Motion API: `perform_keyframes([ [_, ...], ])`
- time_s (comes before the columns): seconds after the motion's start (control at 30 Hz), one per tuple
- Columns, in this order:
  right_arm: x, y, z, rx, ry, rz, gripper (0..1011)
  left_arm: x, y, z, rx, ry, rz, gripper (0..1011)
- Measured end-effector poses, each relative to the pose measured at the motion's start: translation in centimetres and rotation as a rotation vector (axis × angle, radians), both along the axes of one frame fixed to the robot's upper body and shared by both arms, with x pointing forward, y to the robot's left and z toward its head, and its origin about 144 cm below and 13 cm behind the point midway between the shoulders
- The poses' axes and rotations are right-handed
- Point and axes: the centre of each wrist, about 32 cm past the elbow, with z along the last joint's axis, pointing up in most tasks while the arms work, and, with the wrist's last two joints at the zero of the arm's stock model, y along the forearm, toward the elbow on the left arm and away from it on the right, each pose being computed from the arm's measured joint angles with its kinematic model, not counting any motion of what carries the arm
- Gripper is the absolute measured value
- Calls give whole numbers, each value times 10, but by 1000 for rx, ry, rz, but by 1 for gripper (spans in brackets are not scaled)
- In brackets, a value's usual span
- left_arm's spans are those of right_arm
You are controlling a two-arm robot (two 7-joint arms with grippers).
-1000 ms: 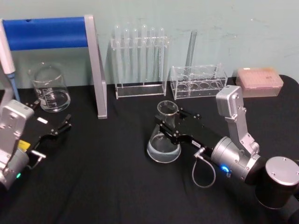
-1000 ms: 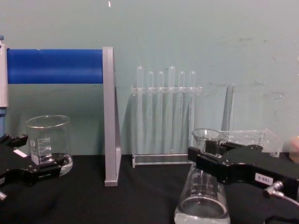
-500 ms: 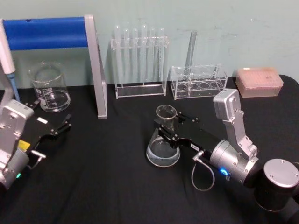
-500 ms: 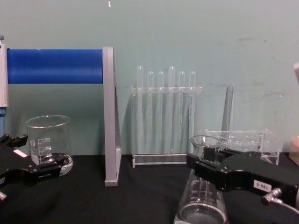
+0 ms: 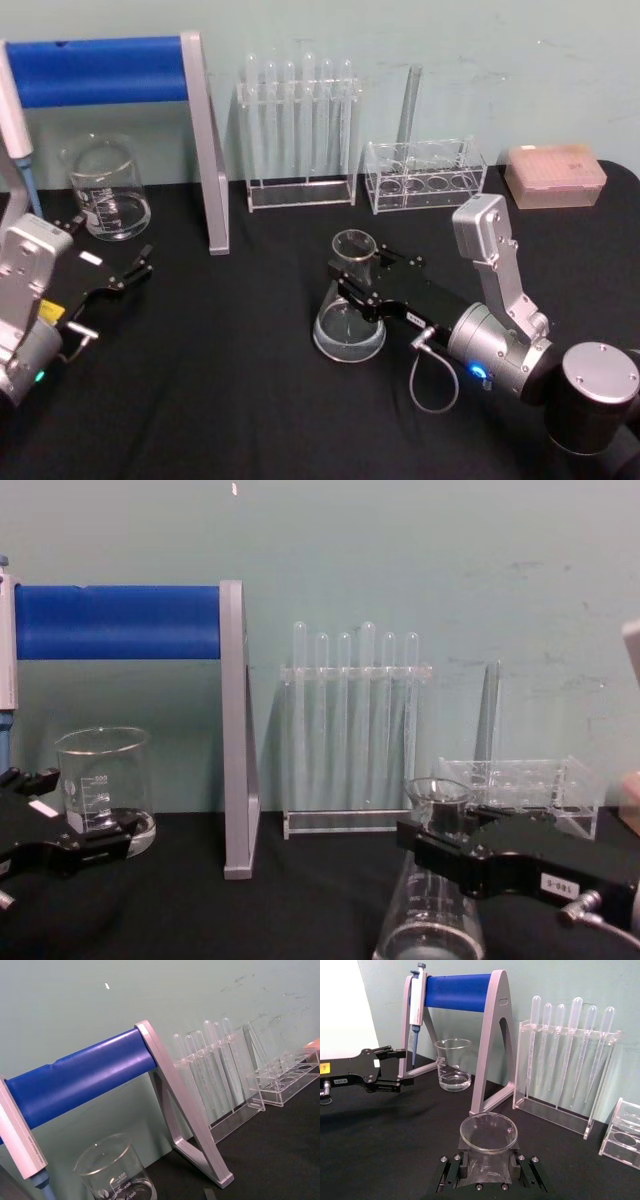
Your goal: Grasp the erlenmeyer flask with one hand, shake it three times, then place it back.
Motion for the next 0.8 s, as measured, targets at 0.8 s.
perform_keyframes([
  [0.8,-1,0,0,-7,-2,2,471,0,0,0,0,0,0,1001],
])
